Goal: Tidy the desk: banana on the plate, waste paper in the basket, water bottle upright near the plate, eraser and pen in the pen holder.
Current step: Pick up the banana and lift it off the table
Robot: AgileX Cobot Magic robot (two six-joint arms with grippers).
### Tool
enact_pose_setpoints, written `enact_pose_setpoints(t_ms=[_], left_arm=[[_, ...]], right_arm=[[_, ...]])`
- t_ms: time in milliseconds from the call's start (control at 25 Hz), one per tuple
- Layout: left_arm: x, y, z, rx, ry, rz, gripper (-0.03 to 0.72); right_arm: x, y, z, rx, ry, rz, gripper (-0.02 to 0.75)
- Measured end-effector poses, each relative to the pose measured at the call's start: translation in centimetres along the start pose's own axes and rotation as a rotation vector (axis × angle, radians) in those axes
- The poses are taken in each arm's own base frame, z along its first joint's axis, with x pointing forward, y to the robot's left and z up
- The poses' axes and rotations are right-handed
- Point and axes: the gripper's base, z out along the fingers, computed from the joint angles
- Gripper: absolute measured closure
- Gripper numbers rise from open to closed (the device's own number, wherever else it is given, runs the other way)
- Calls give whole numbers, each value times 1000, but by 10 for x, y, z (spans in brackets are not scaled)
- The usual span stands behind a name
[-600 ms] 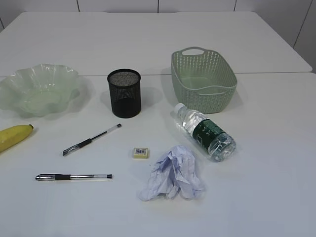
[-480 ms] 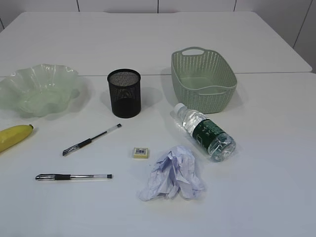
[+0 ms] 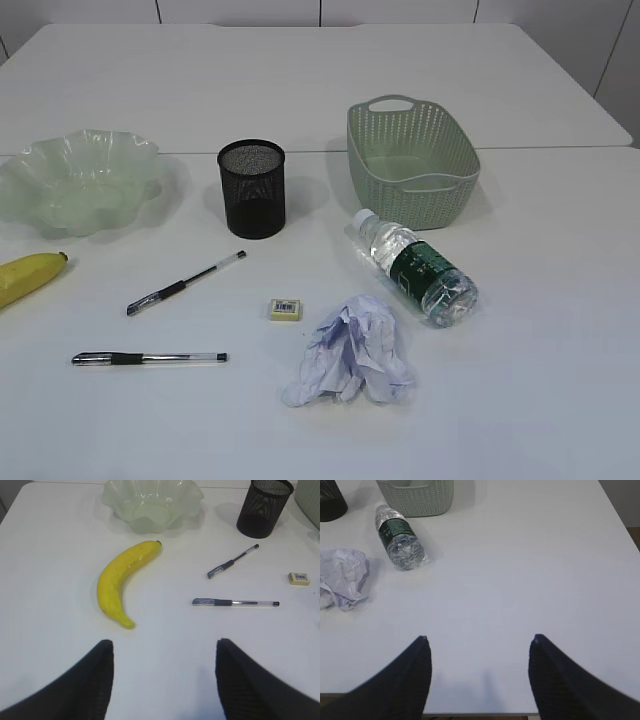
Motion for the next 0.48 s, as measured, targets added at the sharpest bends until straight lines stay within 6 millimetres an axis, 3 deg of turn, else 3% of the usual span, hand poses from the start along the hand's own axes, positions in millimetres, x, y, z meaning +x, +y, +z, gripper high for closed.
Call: enact_pose_setpoints(t_ms=[480], left_arm=[[0, 0, 0, 0, 0, 0, 234]], right_arm=[[0, 0, 0, 0, 0, 0, 276]])
